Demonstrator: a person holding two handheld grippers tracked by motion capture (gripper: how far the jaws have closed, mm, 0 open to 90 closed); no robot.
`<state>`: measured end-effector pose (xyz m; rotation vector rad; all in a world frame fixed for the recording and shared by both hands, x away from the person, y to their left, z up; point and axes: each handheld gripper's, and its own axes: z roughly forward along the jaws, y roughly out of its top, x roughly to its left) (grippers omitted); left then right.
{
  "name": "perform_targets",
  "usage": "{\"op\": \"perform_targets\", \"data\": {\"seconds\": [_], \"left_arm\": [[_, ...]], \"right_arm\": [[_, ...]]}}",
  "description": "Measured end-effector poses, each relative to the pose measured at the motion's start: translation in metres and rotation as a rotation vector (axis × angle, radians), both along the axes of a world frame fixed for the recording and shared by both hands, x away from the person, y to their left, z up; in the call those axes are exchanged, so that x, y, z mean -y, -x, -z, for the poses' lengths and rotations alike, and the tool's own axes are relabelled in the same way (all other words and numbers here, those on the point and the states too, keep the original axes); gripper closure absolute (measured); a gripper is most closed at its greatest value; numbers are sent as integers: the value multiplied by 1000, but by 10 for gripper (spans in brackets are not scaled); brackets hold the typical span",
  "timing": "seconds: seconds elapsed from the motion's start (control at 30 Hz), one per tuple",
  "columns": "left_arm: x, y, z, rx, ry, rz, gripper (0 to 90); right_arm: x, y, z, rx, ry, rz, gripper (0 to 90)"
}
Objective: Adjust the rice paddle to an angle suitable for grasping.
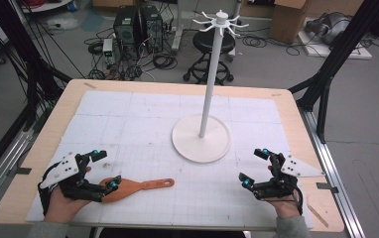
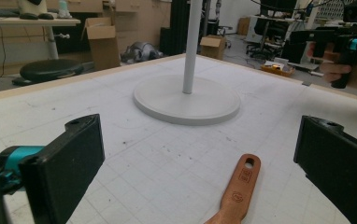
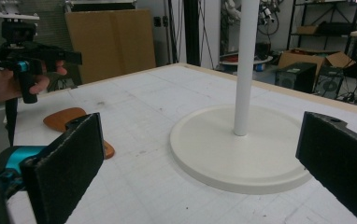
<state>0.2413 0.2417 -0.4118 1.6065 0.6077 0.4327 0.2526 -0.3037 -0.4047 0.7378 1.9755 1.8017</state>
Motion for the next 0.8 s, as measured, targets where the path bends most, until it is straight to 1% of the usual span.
{"op": "perform_targets", "data": {"seconds": [0.03, 0.07, 0.1, 0.4, 0.47, 0.5, 0.63, 0.67, 0.7, 0.73, 0.77, 0.8], "left_arm": [[0, 0, 0, 0, 0, 0, 24], [0, 0, 0, 0, 7, 3, 24], [0, 0, 0, 0, 7, 3, 24], [0, 0, 0, -1, -1, 4, 24], [1, 0, 0, -5, -1, -1, 24], [1, -1, 0, -14, 1, 2, 24], [3, -1, 0, 4, -17, 9, 24], [4, 0, -1, 8, -25, 6, 24], [5, -1, -2, 5, -41, -4, 24], [5, -1, -2, 5, -41, -4, 24], [7, -1, -3, 2, -55, -10, 24], [9, -1, -3, 8, -66, -8, 24]], "right_arm": [[0, 0, 0, 0, 0, 0, 0], [0, 0, 0, -10, 4, 1, 0], [0, -1, 0, 0, 3, 5, 0], [0, 0, 1, -7, 7, 15, 0], [1, -1, 1, -6, 9, 17, 0], [1, -1, 1, -8, 10, 21, 0], [2, -1, 2, -9, 9, 25, 0], [2, -1, 2, -9, 10, 25, 0], [1, -1, 2, -11, 10, 25, 0], [1, -1, 2, -11, 10, 25, 0], [1, -1, 2, -15, 13, 24, 0], [1, 0, 2, -20, 12, 24, 0]]}}
